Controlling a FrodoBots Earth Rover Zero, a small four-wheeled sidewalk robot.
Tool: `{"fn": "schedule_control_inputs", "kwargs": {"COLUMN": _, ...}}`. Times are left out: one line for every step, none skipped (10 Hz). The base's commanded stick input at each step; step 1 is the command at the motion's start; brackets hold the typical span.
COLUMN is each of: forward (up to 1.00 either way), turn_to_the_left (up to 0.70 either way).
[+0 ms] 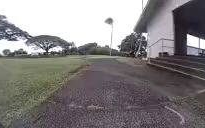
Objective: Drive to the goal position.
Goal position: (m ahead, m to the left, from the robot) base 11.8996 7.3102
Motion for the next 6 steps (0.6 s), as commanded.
{"fn": "schedule_control_inputs", "kwargs": {"forward": 0.7, "turn_to_the_left": 0.0}}
{"fn": "schedule_control_inputs", "kwargs": {"forward": 0.7, "turn_to_the_left": 0.0}}
{"fn": "schedule_control_inputs", "kwargs": {"forward": 0.7, "turn_to_the_left": 0.0}}
{"fn": "schedule_control_inputs", "kwargs": {"forward": 0.7, "turn_to_the_left": -0.08}}
{"fn": "schedule_control_inputs", "kwargs": {"forward": 0.7, "turn_to_the_left": -0.35}}
{"fn": "schedule_control_inputs", "kwargs": {"forward": 0.7, "turn_to_the_left": -0.35}}
